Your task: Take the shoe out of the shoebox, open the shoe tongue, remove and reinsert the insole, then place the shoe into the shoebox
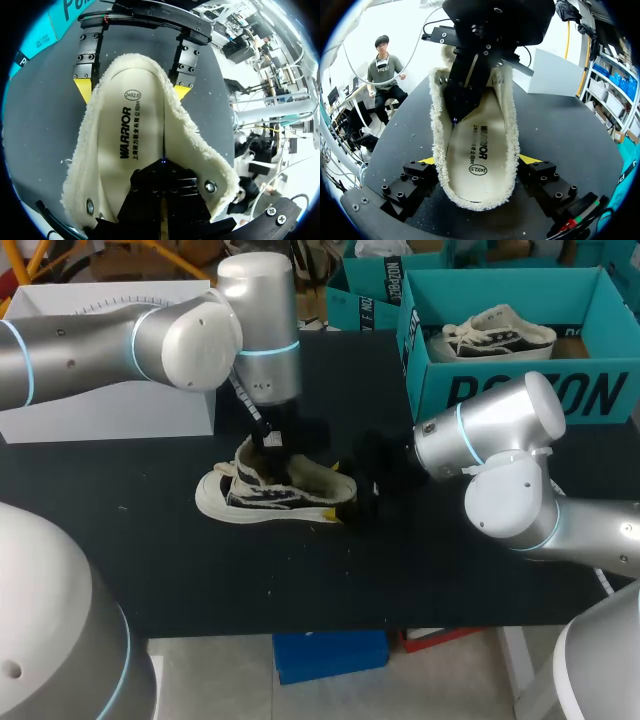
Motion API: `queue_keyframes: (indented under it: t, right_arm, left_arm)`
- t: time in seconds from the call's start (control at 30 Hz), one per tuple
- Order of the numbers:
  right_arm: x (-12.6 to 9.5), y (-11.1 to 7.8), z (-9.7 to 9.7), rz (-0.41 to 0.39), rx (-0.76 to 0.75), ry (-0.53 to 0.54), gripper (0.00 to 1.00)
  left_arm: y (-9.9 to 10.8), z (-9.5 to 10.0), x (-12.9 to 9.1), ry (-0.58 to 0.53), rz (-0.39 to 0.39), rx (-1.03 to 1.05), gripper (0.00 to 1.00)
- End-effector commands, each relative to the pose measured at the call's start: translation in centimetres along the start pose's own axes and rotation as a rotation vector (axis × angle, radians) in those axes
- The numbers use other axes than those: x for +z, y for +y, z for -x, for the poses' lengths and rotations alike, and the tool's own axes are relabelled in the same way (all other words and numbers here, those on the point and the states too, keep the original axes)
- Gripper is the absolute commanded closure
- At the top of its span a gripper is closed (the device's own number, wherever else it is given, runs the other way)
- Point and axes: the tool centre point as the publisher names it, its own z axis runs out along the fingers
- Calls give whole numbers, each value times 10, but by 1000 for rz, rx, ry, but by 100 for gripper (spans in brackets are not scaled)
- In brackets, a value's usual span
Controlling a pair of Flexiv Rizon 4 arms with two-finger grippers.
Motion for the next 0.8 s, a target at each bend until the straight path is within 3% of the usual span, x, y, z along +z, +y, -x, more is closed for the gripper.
queue_keyframes:
  t: [0.03, 0.37, 0.47, 0.6, 0.8]
  right_arm:
    - [2, 1, 0, 0, 1, -2, 100]
    - [2, 1, 0, 0, 1, -2, 100]
    - [2, 1, 0, 0, 1, -2, 100]
    - [2, 1, 0, 0, 1, -2, 100]
    - [2, 1, 0, 0, 1, -2, 100]
  left_arm:
    - [-1, -1, 9, 6, -4, -3, 100]
    - [2, 1, 18, 10, 6, -22, 100]
    - [2, 2, 17, -22, 14, -27, 76]
    - [2, 3, 17, -62, 23, -30, 63]
    - [3, 3, 21, -171, 50, -42, 67]
